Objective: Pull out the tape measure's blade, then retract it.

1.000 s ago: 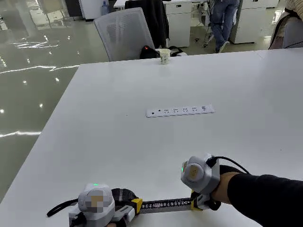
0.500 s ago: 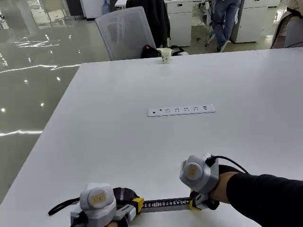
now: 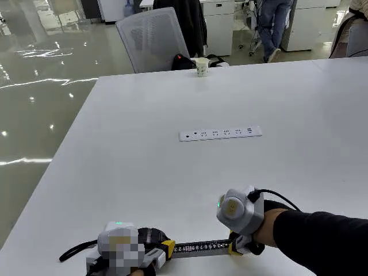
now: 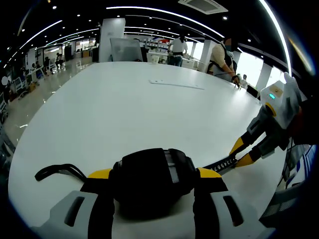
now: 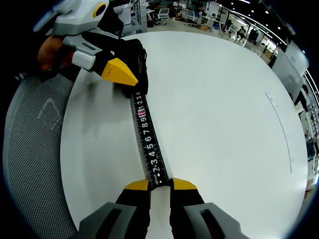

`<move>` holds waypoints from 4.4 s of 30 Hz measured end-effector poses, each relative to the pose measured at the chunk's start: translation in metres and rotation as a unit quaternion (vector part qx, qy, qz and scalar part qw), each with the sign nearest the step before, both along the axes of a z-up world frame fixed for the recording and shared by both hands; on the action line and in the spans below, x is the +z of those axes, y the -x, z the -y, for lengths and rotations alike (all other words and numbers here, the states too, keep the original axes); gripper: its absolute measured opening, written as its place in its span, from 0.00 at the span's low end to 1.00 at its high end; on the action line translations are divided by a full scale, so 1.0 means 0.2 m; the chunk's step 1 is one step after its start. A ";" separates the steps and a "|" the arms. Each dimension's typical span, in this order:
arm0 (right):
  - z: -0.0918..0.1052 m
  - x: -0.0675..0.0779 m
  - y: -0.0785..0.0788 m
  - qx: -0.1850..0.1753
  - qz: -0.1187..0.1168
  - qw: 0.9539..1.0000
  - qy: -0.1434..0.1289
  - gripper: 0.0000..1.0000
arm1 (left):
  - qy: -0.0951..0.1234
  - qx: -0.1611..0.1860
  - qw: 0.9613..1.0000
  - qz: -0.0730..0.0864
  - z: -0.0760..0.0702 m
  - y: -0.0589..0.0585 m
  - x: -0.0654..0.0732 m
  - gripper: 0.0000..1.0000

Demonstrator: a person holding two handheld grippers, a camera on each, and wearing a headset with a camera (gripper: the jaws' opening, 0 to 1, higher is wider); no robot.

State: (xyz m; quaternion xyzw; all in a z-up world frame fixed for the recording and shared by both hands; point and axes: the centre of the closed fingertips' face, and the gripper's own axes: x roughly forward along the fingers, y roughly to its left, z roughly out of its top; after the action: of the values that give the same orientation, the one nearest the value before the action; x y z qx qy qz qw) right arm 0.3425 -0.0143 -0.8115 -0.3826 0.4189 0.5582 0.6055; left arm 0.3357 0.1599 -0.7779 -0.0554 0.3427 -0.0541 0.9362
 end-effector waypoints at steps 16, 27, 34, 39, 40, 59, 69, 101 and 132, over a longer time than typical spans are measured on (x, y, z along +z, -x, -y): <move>-0.02 0.00 0.00 0.004 0.000 1.000 -0.003 0.11 | 0.000 0.000 1.000 -0.001 0.00 -0.01 0.00 0.59; -0.04 0.00 0.00 0.006 0.000 1.000 -0.003 0.11 | 0.000 0.000 1.000 -0.001 0.00 -0.01 0.00 0.59; -0.05 0.00 0.00 0.008 0.000 1.000 -0.002 0.11 | 0.001 0.000 1.000 -0.002 0.00 0.00 0.00 0.59; -0.06 0.01 0.00 0.007 -0.001 1.000 -0.004 0.11 | 0.001 0.001 1.000 -0.002 0.00 0.00 0.00 0.59; -0.06 0.00 0.00 0.007 -0.001 1.000 -0.004 0.11 | 0.001 0.001 1.000 -0.002 0.00 0.00 0.00 0.59; -0.09 0.01 0.00 0.014 -0.003 1.000 -0.014 0.11 | 0.002 0.001 1.000 -0.002 0.00 -0.01 0.00 0.59; -0.11 0.01 0.01 -0.006 -0.006 1.000 -0.024 0.11 | 0.002 0.001 1.000 -0.002 0.00 -0.01 0.00 0.59; -0.18 0.00 0.01 -0.004 -0.007 0.999 -0.045 0.11 | 0.002 0.002 1.000 -0.001 0.00 -0.01 0.00 0.59; -0.23 0.01 0.02 -0.009 -0.004 0.998 -0.057 0.11 | 0.004 0.002 1.000 -0.003 0.00 -0.01 0.00 0.59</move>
State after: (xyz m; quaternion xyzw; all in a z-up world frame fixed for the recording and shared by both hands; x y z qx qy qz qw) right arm 0.3384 0.0318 -0.8100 -0.3416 0.3924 0.5769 0.6297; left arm 0.3368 0.1600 -0.7785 -0.0601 0.3447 -0.0539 0.9352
